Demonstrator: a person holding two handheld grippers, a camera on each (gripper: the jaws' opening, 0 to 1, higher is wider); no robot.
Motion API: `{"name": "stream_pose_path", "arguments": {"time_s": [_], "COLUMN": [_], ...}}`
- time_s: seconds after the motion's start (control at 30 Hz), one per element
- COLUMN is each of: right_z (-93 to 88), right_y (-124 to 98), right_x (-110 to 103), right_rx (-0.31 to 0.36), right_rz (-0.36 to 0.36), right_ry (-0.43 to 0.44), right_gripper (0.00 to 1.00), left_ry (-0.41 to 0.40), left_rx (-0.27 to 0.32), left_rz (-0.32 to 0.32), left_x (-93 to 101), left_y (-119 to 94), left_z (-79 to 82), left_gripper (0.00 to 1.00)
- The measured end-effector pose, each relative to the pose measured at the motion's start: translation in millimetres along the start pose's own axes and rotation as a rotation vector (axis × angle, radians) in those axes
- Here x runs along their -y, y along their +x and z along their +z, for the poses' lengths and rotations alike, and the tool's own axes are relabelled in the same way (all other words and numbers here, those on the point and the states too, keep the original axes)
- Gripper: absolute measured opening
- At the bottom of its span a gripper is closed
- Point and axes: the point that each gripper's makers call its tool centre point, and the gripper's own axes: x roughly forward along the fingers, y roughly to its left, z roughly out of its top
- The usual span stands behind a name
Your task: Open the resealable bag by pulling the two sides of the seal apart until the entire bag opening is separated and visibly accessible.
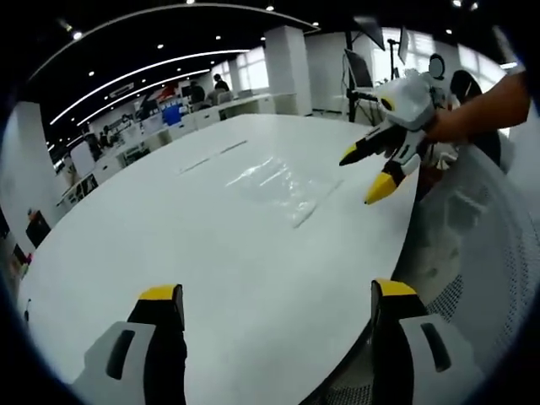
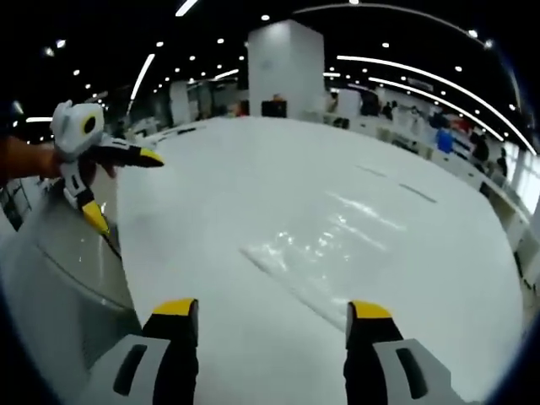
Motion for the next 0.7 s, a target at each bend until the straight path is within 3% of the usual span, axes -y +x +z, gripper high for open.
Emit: {"name": "stream_pose_path", "arguments": {"time_s": [0.13, 0.2, 0.43, 0.7], "right_z": [2.8, 2.3, -10.6, -20.0], "right_y": [27, 38, 49, 57], "right_x": [16, 28, 39, 49], "right_rx": [-0.05, -0.079, -0.159, -0.218], "right_rz": [0.069, 0.088, 0.107, 0.115], "right_ry": [-0.106, -0.137, -0.176, -0.155], "right_gripper": [0.57, 0.51, 0.34, 0.3], "left_ry": [-0.02, -0.032, -0.027, -0.012], "left_rx": [0.054, 0.041, 0.041, 0.036], "left_rz": [-0.044, -0.064, -0.065, -0.075], "left_x": [4.0, 8.4, 7.8, 9.3], "left_y": [0, 0, -2, -2], "left_z": [21.0, 15.8, 17.7, 18.2], "left_gripper": [0.9, 0.9, 0.89, 0.88]}}
